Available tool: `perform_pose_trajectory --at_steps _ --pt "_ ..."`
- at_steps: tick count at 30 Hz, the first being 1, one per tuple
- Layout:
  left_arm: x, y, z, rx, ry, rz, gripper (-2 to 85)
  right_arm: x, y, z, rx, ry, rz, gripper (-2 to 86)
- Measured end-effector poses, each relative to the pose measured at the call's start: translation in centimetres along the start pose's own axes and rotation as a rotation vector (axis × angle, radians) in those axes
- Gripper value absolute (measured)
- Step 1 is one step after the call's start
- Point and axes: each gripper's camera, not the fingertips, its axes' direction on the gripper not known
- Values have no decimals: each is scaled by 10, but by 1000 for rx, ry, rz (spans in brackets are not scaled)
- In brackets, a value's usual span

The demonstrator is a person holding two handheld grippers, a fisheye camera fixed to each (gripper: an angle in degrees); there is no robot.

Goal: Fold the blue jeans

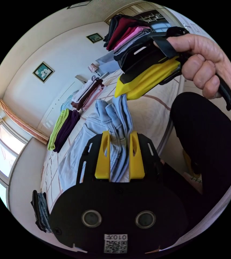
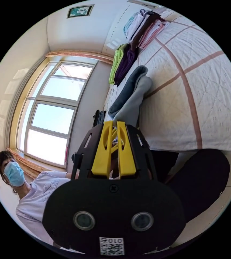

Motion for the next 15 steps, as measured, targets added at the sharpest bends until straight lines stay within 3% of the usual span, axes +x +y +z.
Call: perform_pose_trajectory --at_steps 3,5,7,15 --pt "-39 10 -7 29 105 -71 95 0 0 -10 15 72 -47 95" --pt "-49 10 -12 34 101 -59 89 11 1 -12 29 52 20 217" --pt "-57 12 -15 33 78 -51 83 17 -1 -6 23 101 49 239" --pt "-119 22 -24 38 74 -60 81 18 -48 35 -46 13 88 194"
